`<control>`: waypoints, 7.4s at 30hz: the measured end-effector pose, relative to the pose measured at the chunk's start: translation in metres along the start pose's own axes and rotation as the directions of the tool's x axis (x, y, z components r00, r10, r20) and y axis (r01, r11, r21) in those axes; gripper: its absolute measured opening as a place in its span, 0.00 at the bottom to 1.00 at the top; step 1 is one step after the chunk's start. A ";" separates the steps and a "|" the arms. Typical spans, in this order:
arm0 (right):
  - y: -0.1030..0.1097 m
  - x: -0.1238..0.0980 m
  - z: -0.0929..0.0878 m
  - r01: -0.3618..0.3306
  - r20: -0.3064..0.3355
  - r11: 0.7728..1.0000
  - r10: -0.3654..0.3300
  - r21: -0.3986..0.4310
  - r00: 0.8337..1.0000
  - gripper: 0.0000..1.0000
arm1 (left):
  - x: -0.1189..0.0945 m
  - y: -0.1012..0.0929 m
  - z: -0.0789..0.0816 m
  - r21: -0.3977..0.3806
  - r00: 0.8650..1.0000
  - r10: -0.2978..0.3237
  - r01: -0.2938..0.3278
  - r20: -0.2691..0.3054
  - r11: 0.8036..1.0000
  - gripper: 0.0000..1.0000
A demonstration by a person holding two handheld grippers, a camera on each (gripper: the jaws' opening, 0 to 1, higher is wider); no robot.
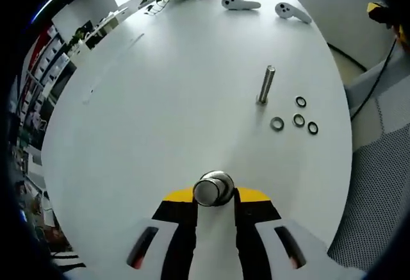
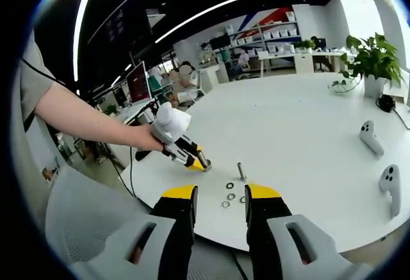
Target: Place the washer onto the threaded stud by aligning its center hole with the stud, sliding it down to the base, and recovering from edge contact or off-axis alignment until the washer reaches the visible bottom stop.
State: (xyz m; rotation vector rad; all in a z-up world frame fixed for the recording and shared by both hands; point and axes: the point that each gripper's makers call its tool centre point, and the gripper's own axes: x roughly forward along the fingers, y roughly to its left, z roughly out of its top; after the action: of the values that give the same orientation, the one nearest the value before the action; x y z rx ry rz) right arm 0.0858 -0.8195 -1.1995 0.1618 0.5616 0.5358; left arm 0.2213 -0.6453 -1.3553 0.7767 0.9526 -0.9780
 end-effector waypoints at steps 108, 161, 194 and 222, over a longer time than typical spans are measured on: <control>-0.010 0.011 -0.078 -0.009 -0.520 0.981 -0.094 -0.192 0.849 0.33 | -0.215 -0.132 -0.048 -0.425 0.812 0.155 0.123 0.562 0.897 0.31; 0.001 0.130 -0.110 -0.073 -0.642 0.958 -0.127 -0.276 0.756 0.25 | -0.207 -0.138 -0.052 -0.411 0.837 0.116 0.138 0.535 0.901 0.29; -0.005 0.148 -0.127 -0.201 -0.759 0.884 -0.224 -0.423 0.611 0.21 | -0.202 -0.138 -0.056 -0.431 0.854 0.111 0.140 0.508 0.891 0.28; -0.007 0.148 -0.124 -0.160 -0.732 0.878 -0.260 -0.450 0.630 0.14 | -0.203 -0.138 -0.056 -0.428 0.854 0.113 0.136 0.508 0.894 0.28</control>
State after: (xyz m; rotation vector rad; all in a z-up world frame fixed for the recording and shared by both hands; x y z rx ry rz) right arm 0.1270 -0.7475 -1.3746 -0.6151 1.2689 0.6675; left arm 0.0281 -0.5817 -1.2076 0.0891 0.6590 -0.8652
